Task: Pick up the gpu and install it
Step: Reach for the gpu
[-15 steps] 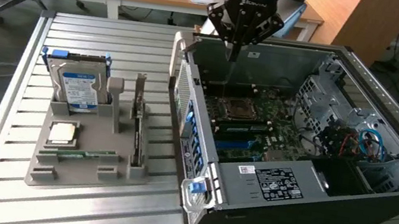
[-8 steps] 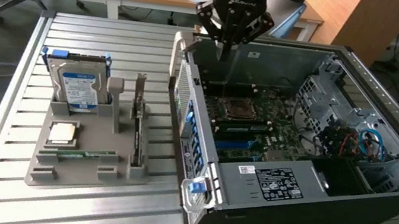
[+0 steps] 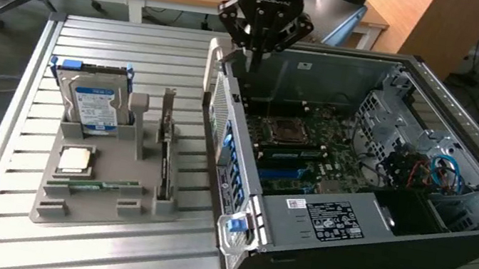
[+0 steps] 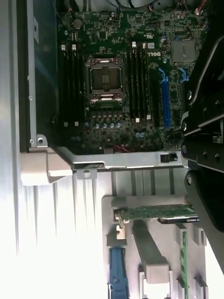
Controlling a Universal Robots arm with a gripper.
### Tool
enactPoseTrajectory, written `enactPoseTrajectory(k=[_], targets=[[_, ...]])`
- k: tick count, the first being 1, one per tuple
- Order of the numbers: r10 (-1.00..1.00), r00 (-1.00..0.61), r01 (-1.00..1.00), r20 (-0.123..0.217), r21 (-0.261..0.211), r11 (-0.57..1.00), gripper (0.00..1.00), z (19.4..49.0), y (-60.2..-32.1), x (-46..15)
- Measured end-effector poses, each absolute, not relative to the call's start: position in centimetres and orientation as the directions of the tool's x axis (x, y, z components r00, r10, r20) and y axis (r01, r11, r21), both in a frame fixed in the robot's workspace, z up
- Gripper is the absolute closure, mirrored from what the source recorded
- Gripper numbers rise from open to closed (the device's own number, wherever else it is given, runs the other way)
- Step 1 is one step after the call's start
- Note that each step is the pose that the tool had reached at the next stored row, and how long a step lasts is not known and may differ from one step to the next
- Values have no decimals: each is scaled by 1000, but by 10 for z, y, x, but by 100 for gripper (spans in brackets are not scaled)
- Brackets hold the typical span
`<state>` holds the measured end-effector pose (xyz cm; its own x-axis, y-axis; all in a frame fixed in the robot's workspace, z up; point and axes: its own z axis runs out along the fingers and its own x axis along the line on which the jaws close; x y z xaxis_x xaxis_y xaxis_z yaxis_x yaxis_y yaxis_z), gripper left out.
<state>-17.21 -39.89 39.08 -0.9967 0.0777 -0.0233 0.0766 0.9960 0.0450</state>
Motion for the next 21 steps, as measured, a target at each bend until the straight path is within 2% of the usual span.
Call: enactPoseTrajectory(k=[21], targets=[[80, -996, 79, -23, 44, 996, 89, 387, -399, -212]])
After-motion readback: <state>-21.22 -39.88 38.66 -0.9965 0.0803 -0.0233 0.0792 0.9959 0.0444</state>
